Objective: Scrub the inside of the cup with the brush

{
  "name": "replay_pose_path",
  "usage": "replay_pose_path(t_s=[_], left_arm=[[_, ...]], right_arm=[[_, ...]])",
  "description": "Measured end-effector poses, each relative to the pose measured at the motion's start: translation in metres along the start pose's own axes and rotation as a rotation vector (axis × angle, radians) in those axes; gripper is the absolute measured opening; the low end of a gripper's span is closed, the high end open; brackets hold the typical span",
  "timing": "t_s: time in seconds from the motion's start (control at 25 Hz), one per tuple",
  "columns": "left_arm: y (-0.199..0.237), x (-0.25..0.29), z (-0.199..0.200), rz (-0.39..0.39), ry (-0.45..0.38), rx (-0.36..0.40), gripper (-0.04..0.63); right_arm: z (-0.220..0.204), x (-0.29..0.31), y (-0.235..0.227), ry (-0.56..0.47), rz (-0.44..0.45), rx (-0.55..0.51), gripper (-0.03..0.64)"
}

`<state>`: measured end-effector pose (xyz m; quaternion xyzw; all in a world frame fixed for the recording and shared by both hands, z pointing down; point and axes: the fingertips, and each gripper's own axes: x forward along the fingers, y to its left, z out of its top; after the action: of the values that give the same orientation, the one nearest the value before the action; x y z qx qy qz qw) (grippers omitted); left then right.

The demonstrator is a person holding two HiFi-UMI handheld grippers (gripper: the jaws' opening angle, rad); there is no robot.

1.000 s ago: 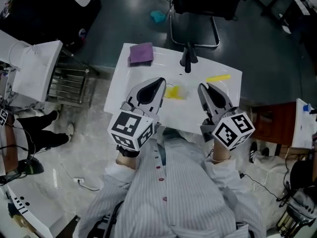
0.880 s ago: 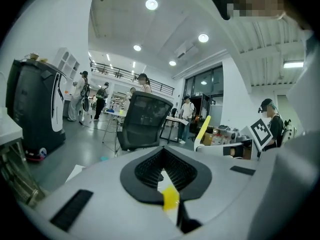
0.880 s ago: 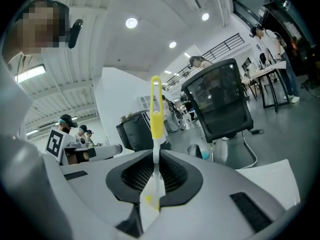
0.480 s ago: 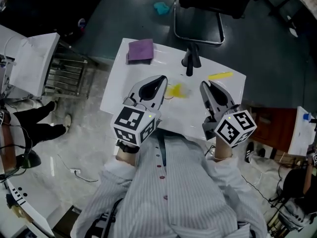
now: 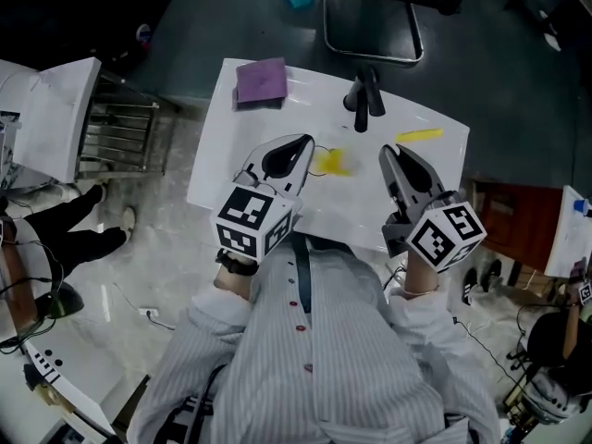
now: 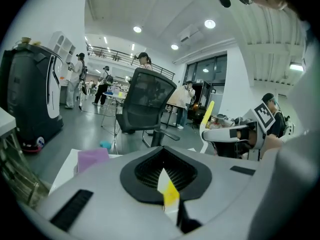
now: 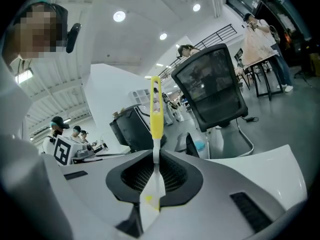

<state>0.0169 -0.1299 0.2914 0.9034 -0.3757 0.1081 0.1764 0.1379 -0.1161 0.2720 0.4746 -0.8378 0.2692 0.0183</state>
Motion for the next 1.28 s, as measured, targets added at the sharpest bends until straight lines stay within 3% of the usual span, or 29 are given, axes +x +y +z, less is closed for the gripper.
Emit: replay_pose_path(t_s=[0.68, 1.0, 1.28], left_arm=[[0.029, 0.046, -0.114, -0.107, 0.219, -0.016, 0.009], [0.04, 0.059, -0.153, -0.133, 0.281, -0.025, 0.014], [0.034, 0.066, -0.18, -0.205, 0.342, 0.026, 0.137]], right_arm=[[-0.053, 0.032, -0.046, 0.064, -0.073, 0.066, 0.058], [-0.057, 0.032, -0.059, 0.031, -0.107, 0.071, 0.058], [-0.062, 0.027, -0.065, 0.011, -0.126, 0.091, 0.058]])
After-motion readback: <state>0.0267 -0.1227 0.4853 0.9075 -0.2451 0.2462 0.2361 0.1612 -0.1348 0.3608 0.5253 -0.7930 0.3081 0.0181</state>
